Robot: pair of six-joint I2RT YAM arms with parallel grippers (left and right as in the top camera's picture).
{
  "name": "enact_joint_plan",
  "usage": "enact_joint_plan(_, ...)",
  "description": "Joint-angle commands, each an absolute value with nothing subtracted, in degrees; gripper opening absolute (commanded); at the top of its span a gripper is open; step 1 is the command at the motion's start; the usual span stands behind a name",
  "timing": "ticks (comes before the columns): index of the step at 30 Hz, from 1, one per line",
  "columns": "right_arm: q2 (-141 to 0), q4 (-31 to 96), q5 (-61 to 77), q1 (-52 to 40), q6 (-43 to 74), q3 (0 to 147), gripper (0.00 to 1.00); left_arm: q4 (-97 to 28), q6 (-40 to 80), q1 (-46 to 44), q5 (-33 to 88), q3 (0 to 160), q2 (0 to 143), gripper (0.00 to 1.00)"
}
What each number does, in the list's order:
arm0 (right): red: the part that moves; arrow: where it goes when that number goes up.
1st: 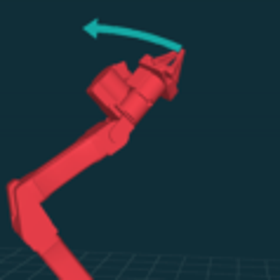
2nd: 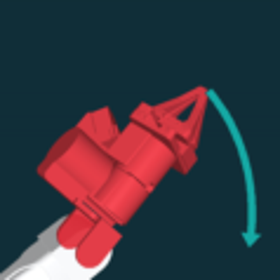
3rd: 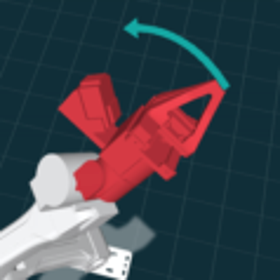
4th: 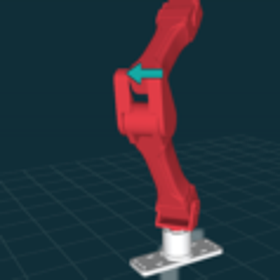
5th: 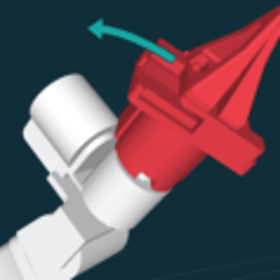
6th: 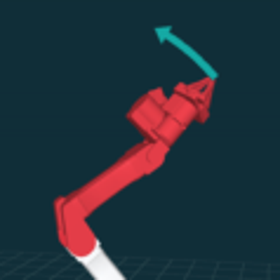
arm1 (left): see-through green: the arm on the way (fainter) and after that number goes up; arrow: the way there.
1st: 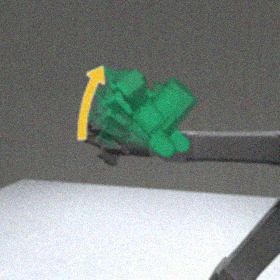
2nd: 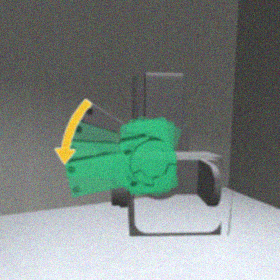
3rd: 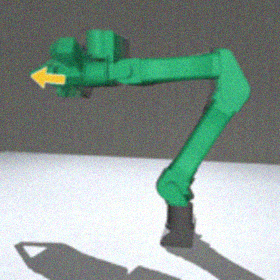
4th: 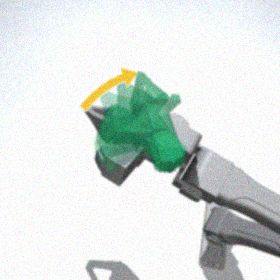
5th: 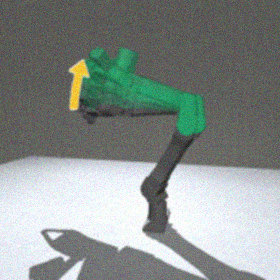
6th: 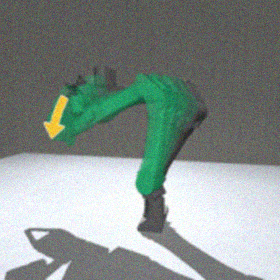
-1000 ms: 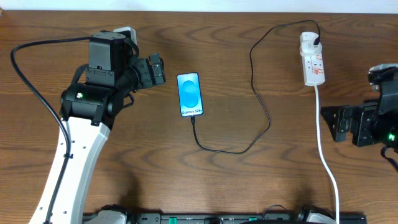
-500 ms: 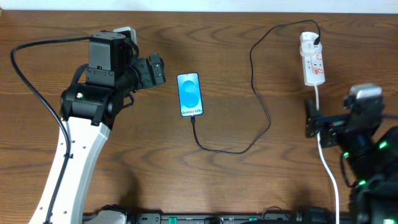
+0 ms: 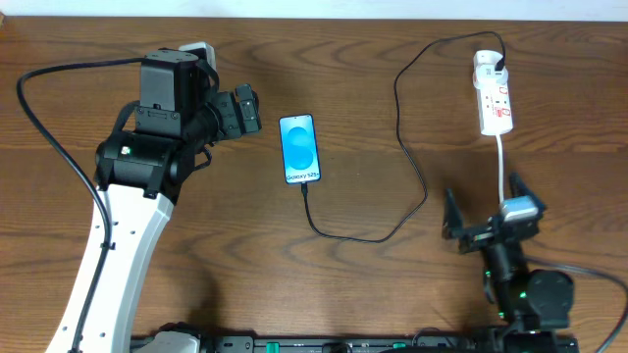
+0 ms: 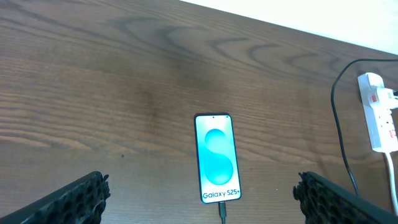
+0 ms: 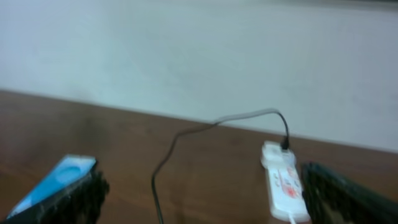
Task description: Plug charger to phone and switch on socket
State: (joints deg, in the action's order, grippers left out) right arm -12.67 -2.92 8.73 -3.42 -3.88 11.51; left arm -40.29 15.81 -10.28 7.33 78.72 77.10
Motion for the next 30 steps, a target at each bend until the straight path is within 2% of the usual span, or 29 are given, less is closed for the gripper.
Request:
enact_joint_plan(1, -8.8, -6.1, 6.4, -5.3, -3.2, 5.7, 0.99, -40.3, 15.2, -10.3, 6.8, 78.9, 76.8, 0.98)
enact_joint_plan(4, -5.3, -8.4, 6.3, -6.0, -3.2, 0.9, 0.99, -40.3, 15.2, -10.3, 6.8, 78.9, 76.8, 0.98)
enact_joint_plan(13, -0.3, 4.3, 5.2, -6.1, -3.4, 0.3, 0.99, -40.3, 15.2, -10.3, 6.8, 78.9, 76.8, 0.99)
enact_joint_plan(30, -0.3, 4.0, 4.8, -6.0, -3.4, 0.3, 0.99, -40.3, 15.2, -10.3, 6.8, 78.9, 76.8, 0.98)
